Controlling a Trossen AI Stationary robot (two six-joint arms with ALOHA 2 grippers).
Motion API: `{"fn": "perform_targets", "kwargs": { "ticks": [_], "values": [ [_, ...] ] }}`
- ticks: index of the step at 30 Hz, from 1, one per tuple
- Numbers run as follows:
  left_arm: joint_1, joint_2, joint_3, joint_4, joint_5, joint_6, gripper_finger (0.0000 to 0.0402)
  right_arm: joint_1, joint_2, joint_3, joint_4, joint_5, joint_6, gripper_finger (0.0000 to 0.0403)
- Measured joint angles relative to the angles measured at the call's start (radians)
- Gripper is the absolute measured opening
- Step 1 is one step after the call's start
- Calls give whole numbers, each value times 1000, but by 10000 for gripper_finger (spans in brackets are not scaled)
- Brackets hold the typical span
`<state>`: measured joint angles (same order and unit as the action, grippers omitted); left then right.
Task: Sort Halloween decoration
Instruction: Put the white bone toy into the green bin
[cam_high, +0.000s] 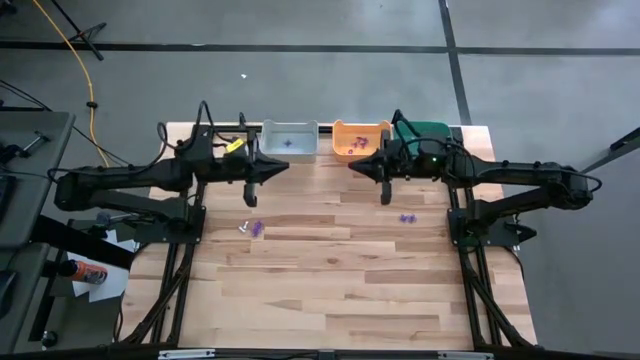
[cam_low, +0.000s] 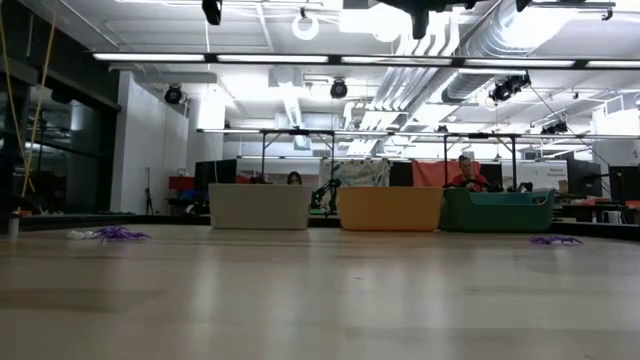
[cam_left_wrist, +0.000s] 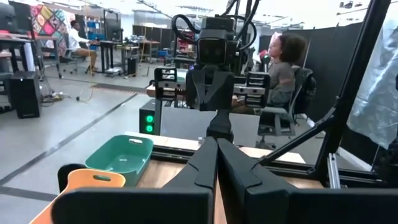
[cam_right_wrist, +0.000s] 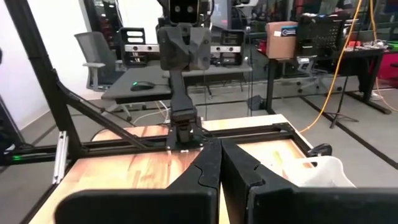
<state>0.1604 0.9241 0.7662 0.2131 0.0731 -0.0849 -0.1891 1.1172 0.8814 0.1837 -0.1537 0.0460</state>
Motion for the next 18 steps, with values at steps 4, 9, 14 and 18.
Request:
{"fn": "perform_targets", "kwargs": {
  "ticks": [4,9,14,18],
  "values": [
    [0,2,0,-3,0,-2,1,0,0,0,0,1,13,0],
    [0,2,0,-5,1,-16,1,0,0,0,0,1,32,0],
    [0,2,0,-6,1,-16,1,0,0,0,0,2,34,0],
    [0,2,0,-13,2,-16,4,0,0,0,0,2,35,0]
  ]
}}
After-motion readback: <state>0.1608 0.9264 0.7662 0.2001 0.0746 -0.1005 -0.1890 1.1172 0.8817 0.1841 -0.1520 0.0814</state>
